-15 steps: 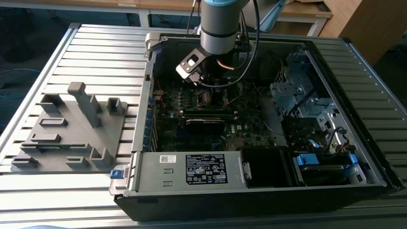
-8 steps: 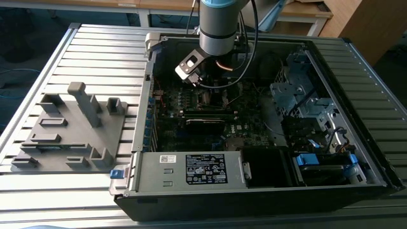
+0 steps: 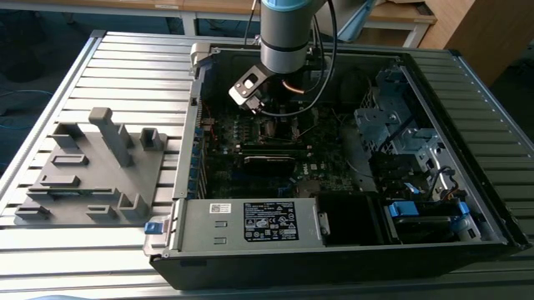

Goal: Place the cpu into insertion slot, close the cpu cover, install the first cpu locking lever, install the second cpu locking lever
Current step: 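Place the cpu into insertion slot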

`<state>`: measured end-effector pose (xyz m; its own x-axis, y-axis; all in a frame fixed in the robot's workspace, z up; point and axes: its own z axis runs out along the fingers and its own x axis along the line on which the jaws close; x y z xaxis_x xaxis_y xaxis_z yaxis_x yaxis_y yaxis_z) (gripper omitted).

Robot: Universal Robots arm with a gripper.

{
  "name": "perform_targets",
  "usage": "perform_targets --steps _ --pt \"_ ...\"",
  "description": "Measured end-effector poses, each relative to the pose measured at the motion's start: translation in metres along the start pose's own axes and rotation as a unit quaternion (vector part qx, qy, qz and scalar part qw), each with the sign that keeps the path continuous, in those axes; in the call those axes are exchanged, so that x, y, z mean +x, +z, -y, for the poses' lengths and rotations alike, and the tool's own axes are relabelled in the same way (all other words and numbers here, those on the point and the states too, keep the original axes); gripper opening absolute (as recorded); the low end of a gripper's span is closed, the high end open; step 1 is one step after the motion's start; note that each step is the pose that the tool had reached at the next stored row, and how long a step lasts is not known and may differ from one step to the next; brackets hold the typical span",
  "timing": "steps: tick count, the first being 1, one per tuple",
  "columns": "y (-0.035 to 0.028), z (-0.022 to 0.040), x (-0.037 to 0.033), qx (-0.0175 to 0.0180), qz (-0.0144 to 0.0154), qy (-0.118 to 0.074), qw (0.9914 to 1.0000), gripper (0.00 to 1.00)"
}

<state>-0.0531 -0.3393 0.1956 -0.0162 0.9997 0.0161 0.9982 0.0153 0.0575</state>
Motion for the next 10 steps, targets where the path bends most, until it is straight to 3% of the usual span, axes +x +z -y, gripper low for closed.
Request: perform_targets --steps 10 --pt "0.0010 -0.0011 0.0007 0.0000 0.0001 0.002 1.00000 0.54"
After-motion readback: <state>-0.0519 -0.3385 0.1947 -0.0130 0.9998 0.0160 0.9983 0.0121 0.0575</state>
